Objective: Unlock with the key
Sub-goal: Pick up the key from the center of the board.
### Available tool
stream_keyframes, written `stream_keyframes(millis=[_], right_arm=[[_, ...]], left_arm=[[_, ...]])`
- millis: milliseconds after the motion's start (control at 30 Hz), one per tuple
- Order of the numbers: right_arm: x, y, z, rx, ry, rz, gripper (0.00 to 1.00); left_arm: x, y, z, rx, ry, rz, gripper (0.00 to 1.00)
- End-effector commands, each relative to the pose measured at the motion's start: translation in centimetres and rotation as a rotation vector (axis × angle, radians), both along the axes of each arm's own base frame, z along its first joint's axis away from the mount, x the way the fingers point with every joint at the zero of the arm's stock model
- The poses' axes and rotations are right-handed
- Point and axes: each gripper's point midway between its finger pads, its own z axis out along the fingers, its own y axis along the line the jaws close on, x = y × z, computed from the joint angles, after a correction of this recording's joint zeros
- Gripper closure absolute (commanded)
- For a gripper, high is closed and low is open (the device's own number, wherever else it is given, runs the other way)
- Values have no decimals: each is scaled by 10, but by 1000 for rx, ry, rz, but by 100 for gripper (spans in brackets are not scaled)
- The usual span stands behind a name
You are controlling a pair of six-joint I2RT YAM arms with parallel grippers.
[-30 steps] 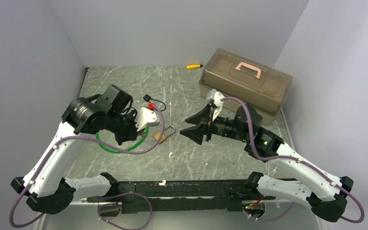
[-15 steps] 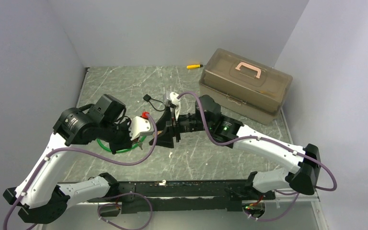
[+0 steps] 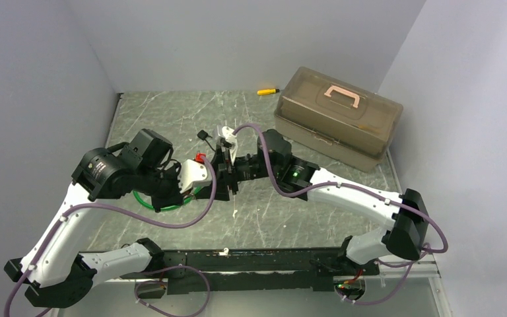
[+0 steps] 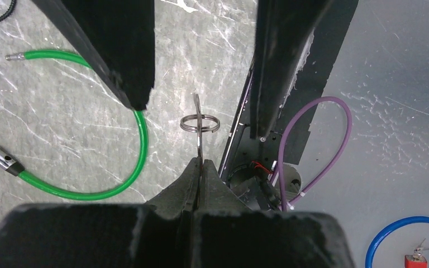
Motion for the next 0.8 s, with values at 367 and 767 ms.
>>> stream_keyframes(millis=[367, 767], right_arm=[[-5, 20, 18, 20, -54, 15, 62], [3, 24, 13, -7, -90, -33, 68]], left_arm=[[0, -7, 15, -49, -12, -1, 100], [0, -9, 19, -61, -13, -8, 100]])
